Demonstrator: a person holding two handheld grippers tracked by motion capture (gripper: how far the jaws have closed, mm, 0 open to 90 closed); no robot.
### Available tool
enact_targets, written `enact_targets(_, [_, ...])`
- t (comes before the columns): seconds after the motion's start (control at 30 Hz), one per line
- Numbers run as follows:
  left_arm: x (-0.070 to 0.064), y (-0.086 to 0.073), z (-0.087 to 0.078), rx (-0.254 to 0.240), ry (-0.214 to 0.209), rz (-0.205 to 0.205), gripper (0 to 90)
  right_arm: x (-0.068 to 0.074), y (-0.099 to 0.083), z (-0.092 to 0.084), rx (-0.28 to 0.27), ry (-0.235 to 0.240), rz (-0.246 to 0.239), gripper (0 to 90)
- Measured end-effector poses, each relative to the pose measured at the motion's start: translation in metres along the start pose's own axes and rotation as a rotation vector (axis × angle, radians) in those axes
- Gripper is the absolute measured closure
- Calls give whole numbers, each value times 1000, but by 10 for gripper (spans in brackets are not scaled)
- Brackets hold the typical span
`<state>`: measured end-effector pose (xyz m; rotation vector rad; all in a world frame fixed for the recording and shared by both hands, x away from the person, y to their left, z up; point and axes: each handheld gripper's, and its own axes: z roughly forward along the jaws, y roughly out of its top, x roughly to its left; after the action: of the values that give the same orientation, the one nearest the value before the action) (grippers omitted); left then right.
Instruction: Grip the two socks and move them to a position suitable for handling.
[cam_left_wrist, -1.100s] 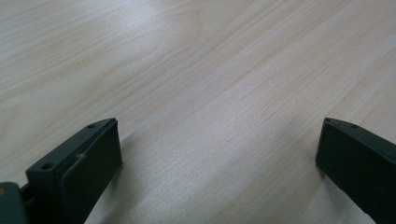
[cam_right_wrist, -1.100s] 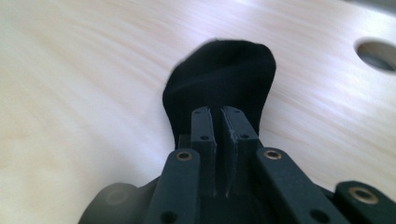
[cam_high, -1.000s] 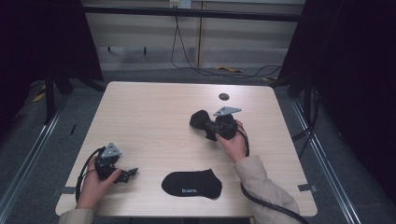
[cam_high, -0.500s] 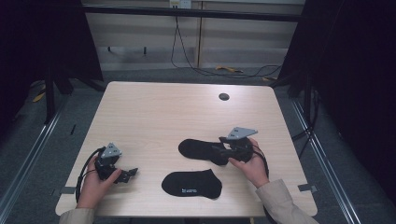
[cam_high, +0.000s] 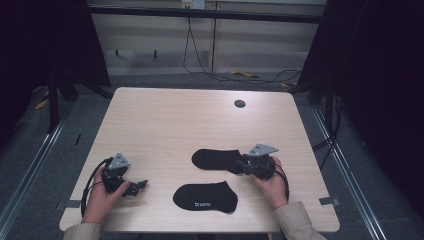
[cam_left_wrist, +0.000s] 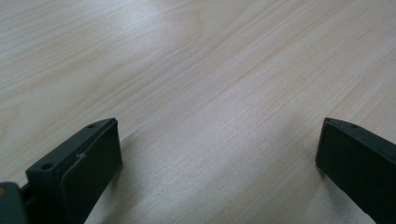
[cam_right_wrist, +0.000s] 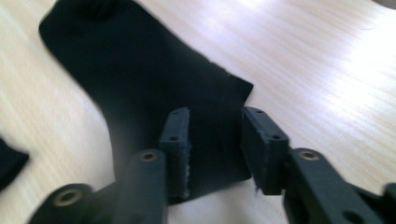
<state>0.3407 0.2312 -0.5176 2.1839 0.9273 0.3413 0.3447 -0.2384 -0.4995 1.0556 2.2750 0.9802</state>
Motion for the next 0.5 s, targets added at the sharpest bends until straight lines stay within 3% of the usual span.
enact_targets(0.23, [0, 0, 0, 0, 0, 0, 0, 2, -3, -12, -26, 20, 38, 460])
enact_targets(0.27, [0, 0, 0, 0, 0, 0, 0, 4, -4, -17, -35, 23, 43, 406])
enact_targets(0.5, [0, 0, 0, 0, -1, -1, 0, 4, -7, -30, -53, 20, 49, 341])
